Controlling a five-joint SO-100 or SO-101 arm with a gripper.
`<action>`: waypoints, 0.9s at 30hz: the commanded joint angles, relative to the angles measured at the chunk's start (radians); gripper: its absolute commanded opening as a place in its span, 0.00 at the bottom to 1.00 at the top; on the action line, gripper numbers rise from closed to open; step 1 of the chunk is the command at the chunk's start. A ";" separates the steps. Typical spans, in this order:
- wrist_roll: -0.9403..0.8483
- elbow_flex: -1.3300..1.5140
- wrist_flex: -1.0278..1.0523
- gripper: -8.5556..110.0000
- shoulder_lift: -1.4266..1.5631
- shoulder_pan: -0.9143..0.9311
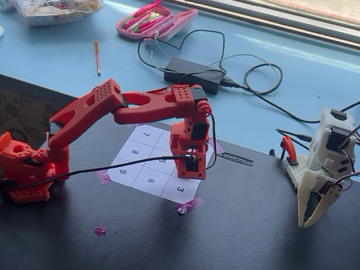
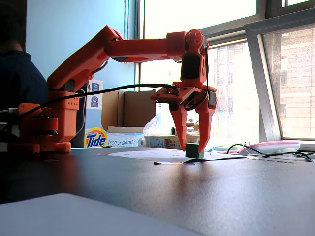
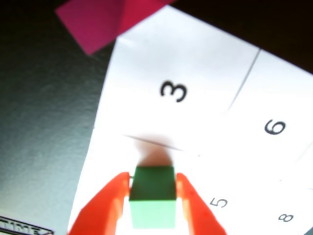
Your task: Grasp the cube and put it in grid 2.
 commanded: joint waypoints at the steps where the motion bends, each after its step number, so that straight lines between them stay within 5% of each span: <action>1: -0.020 -0.043 0.012 0.18 0.014 -0.002; 8: -0.046 -0.043 0.029 0.30 0.051 0.003; 27: -0.172 -0.097 0.206 0.31 0.634 0.112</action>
